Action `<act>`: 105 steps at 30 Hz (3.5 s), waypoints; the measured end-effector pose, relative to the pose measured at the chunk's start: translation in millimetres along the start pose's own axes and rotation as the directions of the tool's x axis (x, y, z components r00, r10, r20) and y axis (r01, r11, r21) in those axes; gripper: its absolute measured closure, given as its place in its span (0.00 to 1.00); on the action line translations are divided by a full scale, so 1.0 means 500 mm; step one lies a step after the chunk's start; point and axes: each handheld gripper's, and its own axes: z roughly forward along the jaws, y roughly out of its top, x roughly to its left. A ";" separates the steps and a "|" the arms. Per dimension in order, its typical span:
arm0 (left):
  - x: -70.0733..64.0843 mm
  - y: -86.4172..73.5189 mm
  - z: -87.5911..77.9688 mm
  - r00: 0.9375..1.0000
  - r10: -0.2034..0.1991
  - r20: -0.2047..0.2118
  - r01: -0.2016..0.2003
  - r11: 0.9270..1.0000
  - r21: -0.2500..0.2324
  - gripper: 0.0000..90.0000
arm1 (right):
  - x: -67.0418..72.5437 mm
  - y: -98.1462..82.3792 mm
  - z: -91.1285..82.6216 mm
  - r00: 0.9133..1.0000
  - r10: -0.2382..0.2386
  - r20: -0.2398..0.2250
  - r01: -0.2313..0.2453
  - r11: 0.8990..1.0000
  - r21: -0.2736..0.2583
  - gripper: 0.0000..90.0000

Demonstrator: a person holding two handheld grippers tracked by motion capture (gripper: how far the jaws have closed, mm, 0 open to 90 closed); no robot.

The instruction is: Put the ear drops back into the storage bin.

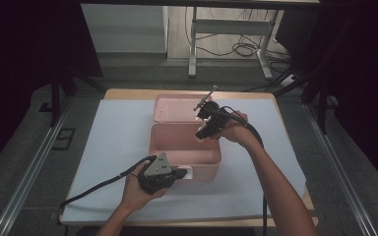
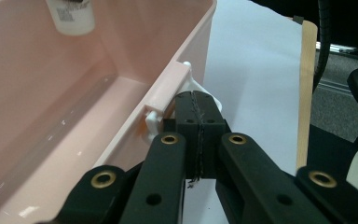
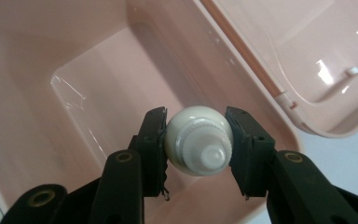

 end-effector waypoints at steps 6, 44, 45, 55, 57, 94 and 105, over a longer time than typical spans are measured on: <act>0.001 0.000 -0.001 1.000 0.006 -0.001 -0.006 1.000 0.005 1.00 | 0.000 0.001 0.027 1.000 -0.008 0.017 0.008 0.999 0.043 0.67; 0.001 -0.001 0.000 1.000 0.000 0.002 0.000 1.000 -0.004 1.00 | 0.005 0.012 0.118 0.997 -0.068 0.023 0.064 0.986 0.152 0.67; 0.001 -0.001 0.000 1.000 0.000 0.003 0.000 1.000 -0.004 1.00 | 0.006 0.013 0.120 0.997 -0.071 0.022 0.067 0.986 0.155 0.67; 0.000 -0.001 0.000 1.000 0.000 0.002 0.000 1.000 -0.004 1.00 | 0.010 0.018 0.135 0.996 -0.082 0.022 0.077 0.982 0.171 0.67; 0.001 -0.001 0.000 1.000 0.001 0.002 -0.001 1.000 -0.004 1.00 | 0.010 0.018 0.138 0.996 -0.085 0.020 0.080 0.981 0.175 0.67; 0.001 -0.002 0.000 1.000 -0.001 0.003 0.001 1.000 -0.008 1.00 | 0.015 0.012 0.159 0.985 -0.163 0.048 0.147 0.959 0.244 0.66; 0.001 -0.002 0.000 1.000 -0.002 0.002 0.002 1.000 -0.007 1.00 | 0.010 0.010 0.142 0.989 -0.140 0.044 0.128 0.971 0.202 0.62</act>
